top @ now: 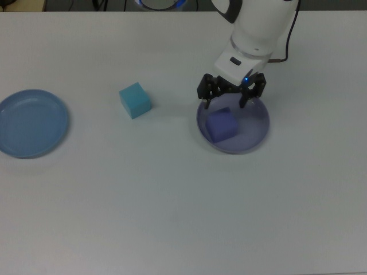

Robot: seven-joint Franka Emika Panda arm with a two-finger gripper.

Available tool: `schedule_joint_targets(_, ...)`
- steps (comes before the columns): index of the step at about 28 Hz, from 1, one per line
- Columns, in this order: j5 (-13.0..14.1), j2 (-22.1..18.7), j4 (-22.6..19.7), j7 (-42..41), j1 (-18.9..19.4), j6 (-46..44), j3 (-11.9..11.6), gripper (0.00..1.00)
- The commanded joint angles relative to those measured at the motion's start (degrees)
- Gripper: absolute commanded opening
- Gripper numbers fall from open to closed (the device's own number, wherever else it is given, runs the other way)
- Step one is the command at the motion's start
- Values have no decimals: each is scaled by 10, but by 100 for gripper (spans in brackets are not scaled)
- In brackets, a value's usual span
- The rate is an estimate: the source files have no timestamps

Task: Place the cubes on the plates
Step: 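Carry the purple cube onto the lavender plate and release it, then move the gripper over the teal cube and lower onto it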

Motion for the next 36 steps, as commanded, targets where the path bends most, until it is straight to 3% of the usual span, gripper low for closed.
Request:
schedule_joint_targets(1, 4, -35, -16, -95, -43, -31, -3, 100)
schedule_joint_targets(7, 10, -68, -40, -205, -100, -31, -4, 100)
schedule_joint_targets(10, 37, -84, -55, -290, -141, -31, -2, 100)
schedule_joint_targets(14, 59, -107, -82, -377, -173, -31, -4, 100)
schedule_joint_targets(21, 66, -115, -100, -480, -214, -32, -16, 100)
schedule_joint_targets(28, 68, -124, -144, -560, -221, -31, -17, 100)
schedule_joint_targets(36, 66, -122, -170, -568, -220, -37, -17, 100)
